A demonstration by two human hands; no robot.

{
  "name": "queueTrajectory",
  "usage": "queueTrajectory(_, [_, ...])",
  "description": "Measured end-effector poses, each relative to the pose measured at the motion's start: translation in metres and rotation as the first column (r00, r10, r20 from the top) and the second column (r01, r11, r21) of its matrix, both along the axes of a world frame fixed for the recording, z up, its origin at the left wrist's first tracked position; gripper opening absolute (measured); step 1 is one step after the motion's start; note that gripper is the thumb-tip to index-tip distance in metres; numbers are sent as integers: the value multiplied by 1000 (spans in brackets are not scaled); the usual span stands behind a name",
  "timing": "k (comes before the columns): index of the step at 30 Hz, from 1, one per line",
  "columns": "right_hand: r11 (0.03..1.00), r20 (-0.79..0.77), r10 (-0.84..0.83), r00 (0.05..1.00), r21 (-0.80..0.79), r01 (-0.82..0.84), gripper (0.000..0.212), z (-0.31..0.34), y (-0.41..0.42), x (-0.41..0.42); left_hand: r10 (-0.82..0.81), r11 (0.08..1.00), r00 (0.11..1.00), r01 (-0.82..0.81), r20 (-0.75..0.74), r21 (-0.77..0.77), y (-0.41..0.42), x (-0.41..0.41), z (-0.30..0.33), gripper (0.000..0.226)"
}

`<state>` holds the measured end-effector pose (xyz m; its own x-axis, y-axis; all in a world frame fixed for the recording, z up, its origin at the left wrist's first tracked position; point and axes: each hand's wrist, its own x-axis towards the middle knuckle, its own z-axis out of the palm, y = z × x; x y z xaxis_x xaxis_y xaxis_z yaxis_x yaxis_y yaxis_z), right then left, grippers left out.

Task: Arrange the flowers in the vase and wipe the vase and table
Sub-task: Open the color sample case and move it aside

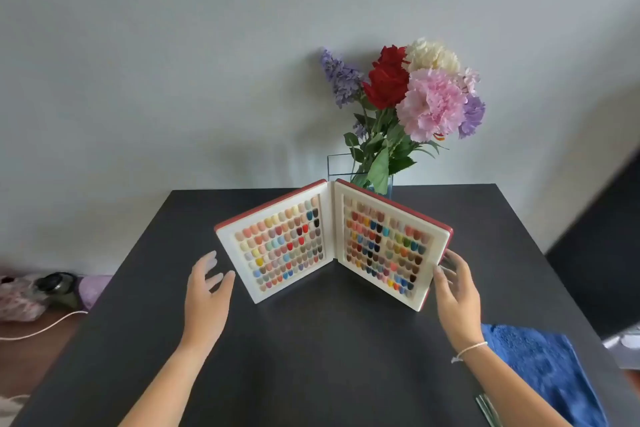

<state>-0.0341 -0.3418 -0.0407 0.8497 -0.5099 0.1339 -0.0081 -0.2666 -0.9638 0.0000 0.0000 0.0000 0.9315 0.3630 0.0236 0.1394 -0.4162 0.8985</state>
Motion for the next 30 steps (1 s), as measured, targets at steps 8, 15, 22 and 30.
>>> queueTrajectory(8, [999, -14, 47, 999, 10, -47, 17, -1, 3, 6, -180, 981, 981, 174, -69, -88, 8, 19, -5, 31])
queueTrajectory(15, [996, -39, 89, 995, -13, -89, 19, 5, 9, 8, -233, 970, 971, 229, -44, -81, 10, 28, -7, 30])
queueTrajectory(22, [983, -63, 183, 981, -21, -185, 20, 13, 38, 18, -216, 976, 975, 215, -46, -31, 19, 34, -8, 23])
queueTrajectory(30, [964, -75, 267, 961, 31, -266, 21, 25, 86, 43, -120, 992, 993, 121, -11, 31, 65, 44, -3, 18])
